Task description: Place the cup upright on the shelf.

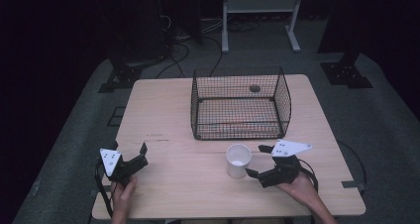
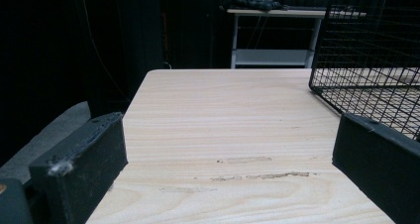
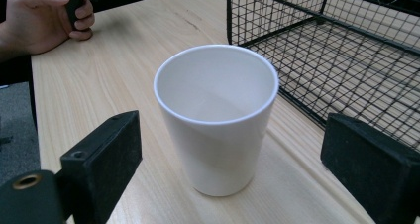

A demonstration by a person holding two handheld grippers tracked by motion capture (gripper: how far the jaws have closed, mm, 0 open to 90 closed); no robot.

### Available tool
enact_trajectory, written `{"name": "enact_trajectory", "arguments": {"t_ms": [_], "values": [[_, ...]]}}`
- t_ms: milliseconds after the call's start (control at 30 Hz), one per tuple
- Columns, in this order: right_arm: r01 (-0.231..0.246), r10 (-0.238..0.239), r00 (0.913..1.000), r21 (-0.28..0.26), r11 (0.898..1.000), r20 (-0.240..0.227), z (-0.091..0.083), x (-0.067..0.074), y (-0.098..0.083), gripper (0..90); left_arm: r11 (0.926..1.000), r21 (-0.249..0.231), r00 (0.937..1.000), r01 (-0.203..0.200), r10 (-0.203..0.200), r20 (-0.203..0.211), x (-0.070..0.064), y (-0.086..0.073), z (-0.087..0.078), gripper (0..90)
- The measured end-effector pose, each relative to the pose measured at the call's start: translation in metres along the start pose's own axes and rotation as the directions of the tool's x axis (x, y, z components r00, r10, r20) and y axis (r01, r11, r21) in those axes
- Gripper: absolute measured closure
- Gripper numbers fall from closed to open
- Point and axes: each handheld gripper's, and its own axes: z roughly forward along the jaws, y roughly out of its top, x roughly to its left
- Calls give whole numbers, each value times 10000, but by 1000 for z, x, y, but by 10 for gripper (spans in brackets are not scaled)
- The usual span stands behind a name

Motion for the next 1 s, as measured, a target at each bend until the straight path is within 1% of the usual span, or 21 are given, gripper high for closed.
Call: {"name": "enact_trajectory", "arguments": {"t_ms": [167, 333, 400, 533, 600, 767, 800, 1000], "values": [[18, -16, 9998, 93, 10000, -179, 8, 4, -1, 82, 10000, 7, 10000, 5, -5, 1, 0, 0, 0, 0], [109, -107, 9999, 119, 9999, -133, 16, 8, 1, 82, 10000, 6, 10000, 5, -5, 2, 0, 0, 0, 0], [136, -132, 9997, 156, 9998, -205, 20, 8, 2, 82, 10000, 7, 10000, 36, -36, 2, 0, 0, 0, 0], [86, -82, 9998, 215, 9997, -197, 26, 7, 2, 82, 10000, 9, 10000, 40, -40, 6, 1, 0, 0, 0], [-10, 15, 9997, 222, 9998, -242, 29, 6, 2, 82, 10000, 10, 10000, 40, -40, 4, 1, 0, 0, 0], [27, -18, 9996, 308, 9995, -285, 38, 6, 4, 82, 10000, 12, 10000, 35, -35, -3, 0, 0, 0, 0], [-32, 41, 9995, 296, 9996, -311, 39, 5, 4, 82, 10000, 11, 10000, 35, -35, 0, 1, 0, 0, 0], [80, -62, 9991, 453, 9989, -413, 50, 6, 7, 82, 10000, 10, 10000, 46, -46, 2, 1, 0, 0, 0]]}}
